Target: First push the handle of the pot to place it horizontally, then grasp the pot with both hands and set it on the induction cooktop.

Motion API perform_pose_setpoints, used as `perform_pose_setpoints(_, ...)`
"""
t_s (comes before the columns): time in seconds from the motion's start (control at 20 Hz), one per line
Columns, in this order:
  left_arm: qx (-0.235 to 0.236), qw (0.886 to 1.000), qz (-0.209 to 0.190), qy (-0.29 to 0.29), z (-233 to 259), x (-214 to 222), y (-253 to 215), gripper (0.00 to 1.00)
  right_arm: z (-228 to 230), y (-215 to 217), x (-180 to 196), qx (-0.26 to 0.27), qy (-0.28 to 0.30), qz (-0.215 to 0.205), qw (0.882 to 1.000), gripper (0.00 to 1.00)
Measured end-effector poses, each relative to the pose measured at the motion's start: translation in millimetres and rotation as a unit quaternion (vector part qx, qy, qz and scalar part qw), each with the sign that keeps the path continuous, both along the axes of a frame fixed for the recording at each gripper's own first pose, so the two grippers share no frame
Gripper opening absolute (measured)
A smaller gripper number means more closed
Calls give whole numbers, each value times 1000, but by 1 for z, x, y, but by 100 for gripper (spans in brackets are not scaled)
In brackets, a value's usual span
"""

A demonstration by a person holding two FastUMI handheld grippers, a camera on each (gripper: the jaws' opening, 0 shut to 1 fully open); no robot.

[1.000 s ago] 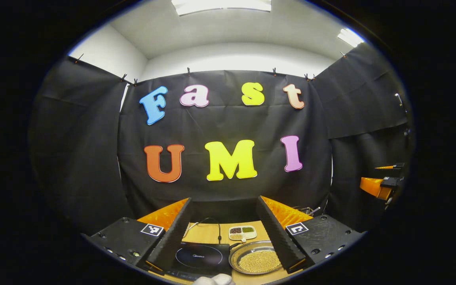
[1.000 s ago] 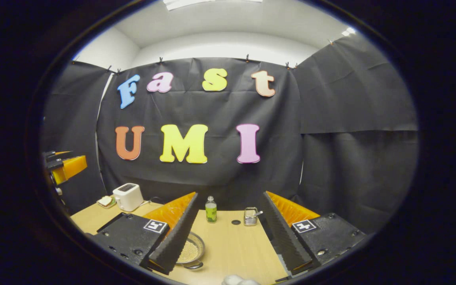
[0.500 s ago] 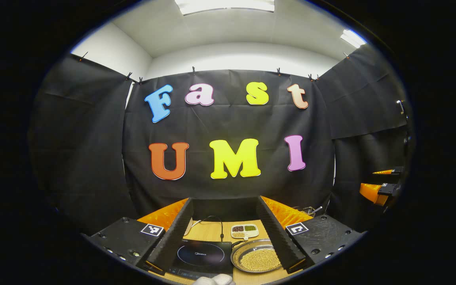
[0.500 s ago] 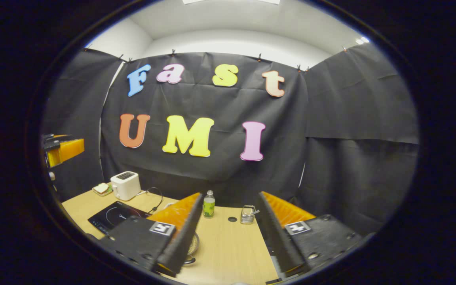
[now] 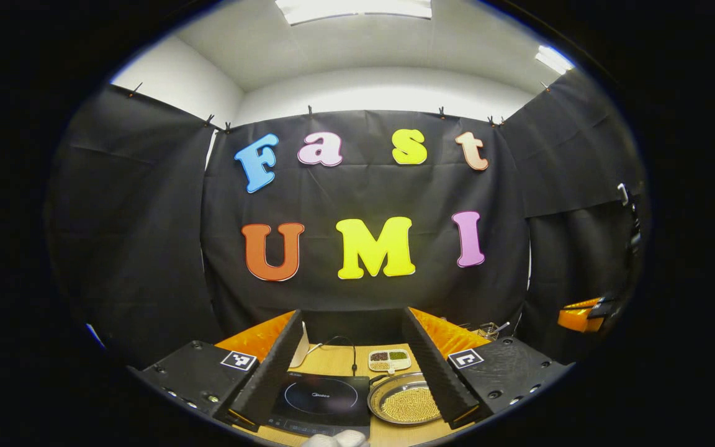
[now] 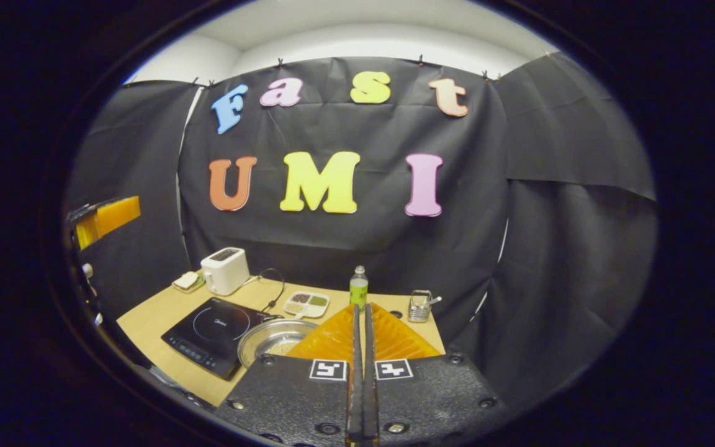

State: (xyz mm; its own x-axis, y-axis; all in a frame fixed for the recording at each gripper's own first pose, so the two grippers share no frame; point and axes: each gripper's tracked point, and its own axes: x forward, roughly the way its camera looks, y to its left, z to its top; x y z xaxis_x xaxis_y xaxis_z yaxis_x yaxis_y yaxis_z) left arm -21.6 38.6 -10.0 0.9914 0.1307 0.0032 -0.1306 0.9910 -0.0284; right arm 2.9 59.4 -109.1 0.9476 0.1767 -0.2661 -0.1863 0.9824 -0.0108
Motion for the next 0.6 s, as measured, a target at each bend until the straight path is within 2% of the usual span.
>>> perform_pose_setpoints(0.05, 2, 1000, 3, 1, -2, -1, -1, 96, -9, 7, -1, -2, 9, 11, 1000, 4)
perform_pose_setpoints(0.15, 5, 1000, 8, 2, -5, -4, -3, 96, -34, 23, -3, -1, 30, 35, 999, 4)
perform_pose_setpoints(0.2, 6, 1000, 8, 2, -5, -4, -6, 96, -48, 31, -5, -3, 41, 47, 998, 1)
perform_pose_setpoints(0.3, 7, 1000, 10, -4, -2, -5, -10, 96, -79, 48, -8, -7, 64, 74, 995, 4)
perform_pose_setpoints(0.35, 6, 1000, 11, -4, -1, -6, -12, 96, -94, 57, -11, -4, 76, 89, 993, 1)
perform_pose_setpoints(0.6, 5, 1000, 23, -5, 2, -7, -16, 96, -162, 90, -18, -15, 127, 146, 981, 4)
